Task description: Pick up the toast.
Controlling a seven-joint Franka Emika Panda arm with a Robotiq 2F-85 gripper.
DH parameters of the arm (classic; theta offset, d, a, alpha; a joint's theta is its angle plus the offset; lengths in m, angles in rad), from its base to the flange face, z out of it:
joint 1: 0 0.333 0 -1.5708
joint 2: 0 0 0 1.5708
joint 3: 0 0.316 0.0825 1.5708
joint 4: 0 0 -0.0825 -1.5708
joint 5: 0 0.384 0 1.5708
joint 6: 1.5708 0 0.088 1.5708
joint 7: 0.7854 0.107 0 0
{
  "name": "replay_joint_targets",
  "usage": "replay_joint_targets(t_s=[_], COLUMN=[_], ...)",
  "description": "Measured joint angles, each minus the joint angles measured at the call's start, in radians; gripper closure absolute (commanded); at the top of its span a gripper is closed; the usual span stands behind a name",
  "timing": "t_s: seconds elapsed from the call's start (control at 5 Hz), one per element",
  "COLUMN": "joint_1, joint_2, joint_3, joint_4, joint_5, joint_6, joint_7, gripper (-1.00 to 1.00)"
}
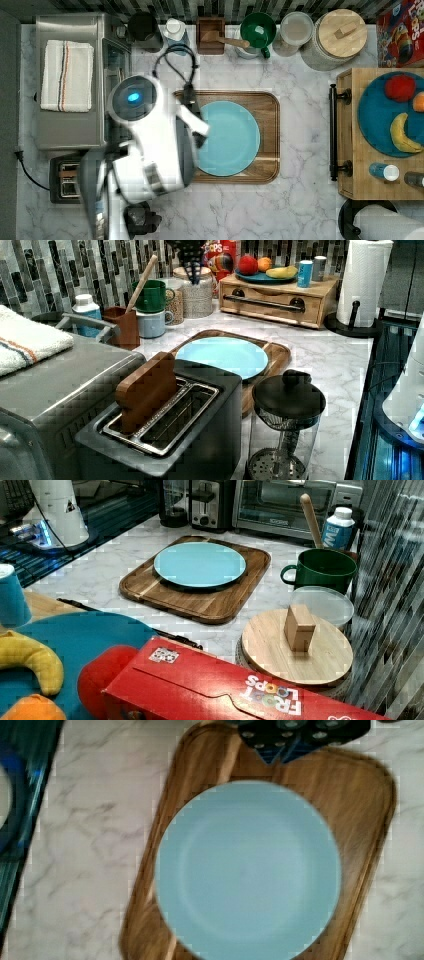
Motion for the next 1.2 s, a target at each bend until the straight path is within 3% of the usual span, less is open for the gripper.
replay_joint_targets(t_s=[0.2, 0.6, 0.8, 1.2], joint_1=[0.015, 0.053, 0.064, 0.07], joint_2=[-0.016, -0.072, -0.095, -0.09], joint_3=[0.076, 0.173, 0.203, 0.245], joint_4=[0.0, 0.0, 0.002, 0.021], joint_5=[0.046, 0.119, 0.217, 0.278], joint_6=[0.01, -0.067, -0.04, 0.004], joint_7=[0.13, 0.251, 0.258, 0.351], gripper=[-1.0, -1.0, -1.0, -1.0])
